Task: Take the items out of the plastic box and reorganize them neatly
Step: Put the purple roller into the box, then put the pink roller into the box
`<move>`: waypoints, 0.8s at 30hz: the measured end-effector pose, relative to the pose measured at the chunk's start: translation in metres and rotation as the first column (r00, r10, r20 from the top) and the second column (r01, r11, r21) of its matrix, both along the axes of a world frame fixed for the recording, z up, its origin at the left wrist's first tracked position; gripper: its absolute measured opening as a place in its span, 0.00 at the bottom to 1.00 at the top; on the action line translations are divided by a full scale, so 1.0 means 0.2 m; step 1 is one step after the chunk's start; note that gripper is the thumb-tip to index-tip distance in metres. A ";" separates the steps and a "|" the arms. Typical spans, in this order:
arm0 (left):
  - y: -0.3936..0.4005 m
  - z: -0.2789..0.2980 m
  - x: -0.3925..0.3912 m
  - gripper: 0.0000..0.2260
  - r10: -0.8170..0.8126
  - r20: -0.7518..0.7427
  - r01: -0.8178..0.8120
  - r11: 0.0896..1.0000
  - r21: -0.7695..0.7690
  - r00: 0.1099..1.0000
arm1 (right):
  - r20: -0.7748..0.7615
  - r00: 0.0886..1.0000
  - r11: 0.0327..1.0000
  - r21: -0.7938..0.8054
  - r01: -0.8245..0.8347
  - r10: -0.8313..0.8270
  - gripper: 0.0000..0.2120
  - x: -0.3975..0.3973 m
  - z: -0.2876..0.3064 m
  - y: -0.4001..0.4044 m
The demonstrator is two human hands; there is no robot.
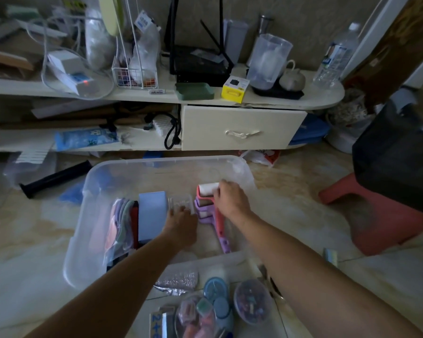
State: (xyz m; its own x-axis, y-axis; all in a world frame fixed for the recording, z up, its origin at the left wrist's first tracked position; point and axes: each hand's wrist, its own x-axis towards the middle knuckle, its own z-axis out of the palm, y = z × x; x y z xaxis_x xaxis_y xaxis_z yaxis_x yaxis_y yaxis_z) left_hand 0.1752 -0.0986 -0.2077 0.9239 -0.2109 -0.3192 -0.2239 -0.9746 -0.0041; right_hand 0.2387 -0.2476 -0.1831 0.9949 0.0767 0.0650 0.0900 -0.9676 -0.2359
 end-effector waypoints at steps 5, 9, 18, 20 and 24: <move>-0.26 0.25 0.00 0.13 0.223 0.262 -0.093 0.897 -0.432 0.939 | 0.476 0.877 0.993 0.059 -0.107 0.066 0.08 0.00 0.21 -0.16; -0.48 0.33 -0.03 0.13 0.201 0.325 -0.030 0.886 -0.462 0.924 | 0.540 0.828 0.984 0.161 0.071 -0.149 0.07 -0.05 0.27 -0.42; -0.67 0.14 -0.08 0.14 0.134 0.034 -0.097 0.850 -0.518 0.990 | -0.325 0.888 0.946 -0.112 0.306 -0.325 0.11 -0.30 -0.02 -0.96; -0.67 0.13 -0.06 0.14 0.125 -0.039 -0.128 0.856 -0.501 0.991 | -0.593 0.776 0.976 -0.144 0.162 -0.216 0.11 -0.37 -0.12 -0.99; -0.65 0.12 -0.02 0.13 0.186 -0.130 -0.226 0.846 -0.482 0.974 | -0.775 0.623 0.989 -0.022 0.149 -0.111 0.22 -0.52 -0.23 -0.97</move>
State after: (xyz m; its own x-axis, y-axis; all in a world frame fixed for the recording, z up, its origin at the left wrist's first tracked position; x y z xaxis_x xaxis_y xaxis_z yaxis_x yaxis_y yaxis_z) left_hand 0.1703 -0.2291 -0.1845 0.9410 -0.1662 -0.2947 0.0019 -0.8685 0.4957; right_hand 0.1345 -0.4409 -0.2289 0.6808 -0.0412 -0.7313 -0.2690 -0.9427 -0.1973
